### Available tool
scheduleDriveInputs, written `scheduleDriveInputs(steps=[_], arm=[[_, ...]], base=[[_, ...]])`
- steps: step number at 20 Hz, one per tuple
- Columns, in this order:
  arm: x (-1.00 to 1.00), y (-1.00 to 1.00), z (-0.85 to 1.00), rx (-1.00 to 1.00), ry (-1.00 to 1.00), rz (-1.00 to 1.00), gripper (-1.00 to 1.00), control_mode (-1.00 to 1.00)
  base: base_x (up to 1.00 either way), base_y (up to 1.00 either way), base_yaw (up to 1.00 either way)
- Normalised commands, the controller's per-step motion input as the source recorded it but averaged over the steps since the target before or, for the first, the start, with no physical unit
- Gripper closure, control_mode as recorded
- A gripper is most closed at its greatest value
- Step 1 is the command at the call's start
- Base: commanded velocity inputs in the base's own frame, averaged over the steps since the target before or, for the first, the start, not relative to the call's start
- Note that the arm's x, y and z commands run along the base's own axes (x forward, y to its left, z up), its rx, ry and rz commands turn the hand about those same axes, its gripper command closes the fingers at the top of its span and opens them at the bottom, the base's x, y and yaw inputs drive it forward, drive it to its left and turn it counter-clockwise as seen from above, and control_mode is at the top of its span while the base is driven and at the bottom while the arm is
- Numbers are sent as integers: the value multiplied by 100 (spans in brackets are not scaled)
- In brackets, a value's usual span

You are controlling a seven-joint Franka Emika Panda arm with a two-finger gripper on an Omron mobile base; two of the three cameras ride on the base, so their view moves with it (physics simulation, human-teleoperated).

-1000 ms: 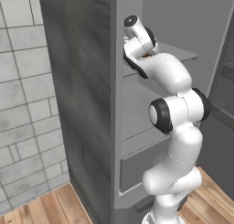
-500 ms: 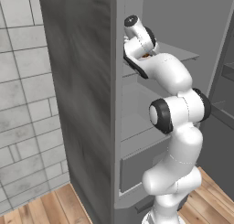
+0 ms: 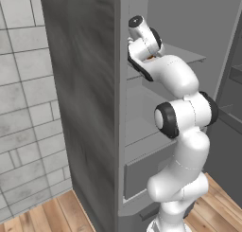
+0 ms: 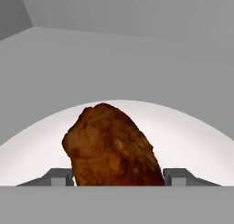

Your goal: Retrieve the chicken drumstick from the fridge and place it on the saucepan with marinade on the stove.

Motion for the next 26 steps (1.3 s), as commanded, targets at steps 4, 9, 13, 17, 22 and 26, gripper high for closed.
scheduleDriveInputs(steps=[4, 9, 13, 17, 22, 26], arm=[[0, 0, 0, 0, 0, 0, 100, -100], [0, 0, 0, 0, 0, 0, 100, -100], [0, -23, 0, 2, -5, 0, 100, -100], [-24, -32, 0, 2, -17, 2, 100, -100], [-43, -29, 2, 0, -19, 4, 100, -100], [-65, -28, 15, 0, -10, 6, 100, -100]], base=[[0, 0, 0], [0, 0, 0], [0, 0, 0], [0, 0, 0], [0, 0, 0], [0, 0, 0]])
